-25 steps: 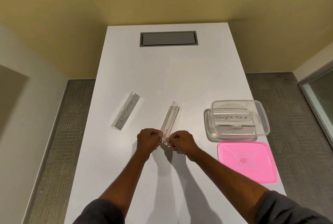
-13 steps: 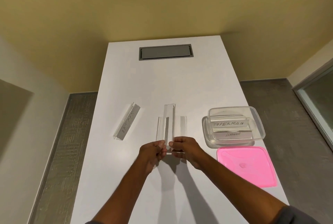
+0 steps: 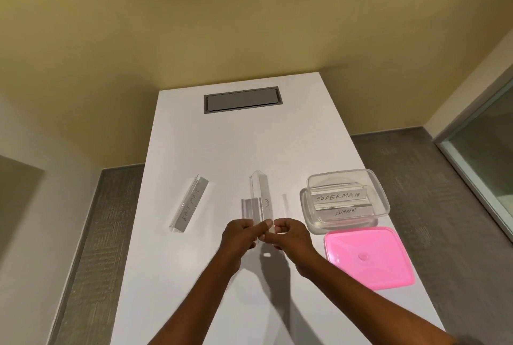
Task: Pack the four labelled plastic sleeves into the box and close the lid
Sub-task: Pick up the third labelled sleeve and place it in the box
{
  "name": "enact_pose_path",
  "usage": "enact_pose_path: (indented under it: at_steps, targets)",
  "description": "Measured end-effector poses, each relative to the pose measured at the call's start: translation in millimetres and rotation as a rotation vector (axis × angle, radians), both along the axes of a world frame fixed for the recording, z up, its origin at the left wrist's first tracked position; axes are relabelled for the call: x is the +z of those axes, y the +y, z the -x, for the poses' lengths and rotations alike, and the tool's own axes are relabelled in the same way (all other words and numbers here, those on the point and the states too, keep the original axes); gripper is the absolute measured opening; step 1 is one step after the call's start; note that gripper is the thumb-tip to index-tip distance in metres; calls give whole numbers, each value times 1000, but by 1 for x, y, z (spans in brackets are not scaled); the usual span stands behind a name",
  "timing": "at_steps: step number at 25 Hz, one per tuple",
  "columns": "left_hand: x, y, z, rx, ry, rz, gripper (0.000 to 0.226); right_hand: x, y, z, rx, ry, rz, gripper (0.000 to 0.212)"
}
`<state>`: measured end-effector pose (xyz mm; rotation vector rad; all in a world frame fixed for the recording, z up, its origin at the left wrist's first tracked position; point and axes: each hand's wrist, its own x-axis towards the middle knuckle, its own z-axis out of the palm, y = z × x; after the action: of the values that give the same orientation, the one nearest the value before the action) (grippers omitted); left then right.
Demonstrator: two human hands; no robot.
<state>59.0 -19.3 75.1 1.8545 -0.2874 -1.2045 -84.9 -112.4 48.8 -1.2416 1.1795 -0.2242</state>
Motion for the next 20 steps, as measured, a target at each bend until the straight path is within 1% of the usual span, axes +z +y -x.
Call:
enact_pose_path:
  at_steps: [1, 3, 5, 6, 7, 9, 11, 15, 17, 20]
  targets:
    - [2, -2, 3, -24, -23, 2, 54, 1, 2, 2, -9, 15, 47, 72]
    - [5, -6, 5, -54, -50, 4, 46, 4, 3, 8, -20, 24, 104, 71]
    - [7, -9, 7, -82, -48, 19, 26, 8, 4, 16, -24, 1, 97, 68]
    - [8, -9, 7, -93, -31, 31, 16, 9, 3, 19, -20, -12, 86, 63]
    - [8, -8, 7, -108, -15, 42, 12, 10, 3, 23, -15, -21, 77, 55]
    - [11, -7, 7, -148, -12, 59, 15, 15, -3, 31, -7, -31, 64, 43]
    - [15, -7, 6, -191, -21, 75, 18, 20, -14, 41, 11, -8, 85, 40]
    - [21, -11, 2, -282, -31, 109, 20, 35, -56, 64, 42, 84, 294, 43]
    - [24, -13, -1, -337, -45, 122, 21, 44, -80, 75, 70, 134, 448, 45]
    - [33, -22, -2, -414, -126, 117, 26, 59, -116, 88, 163, 206, 690, 51]
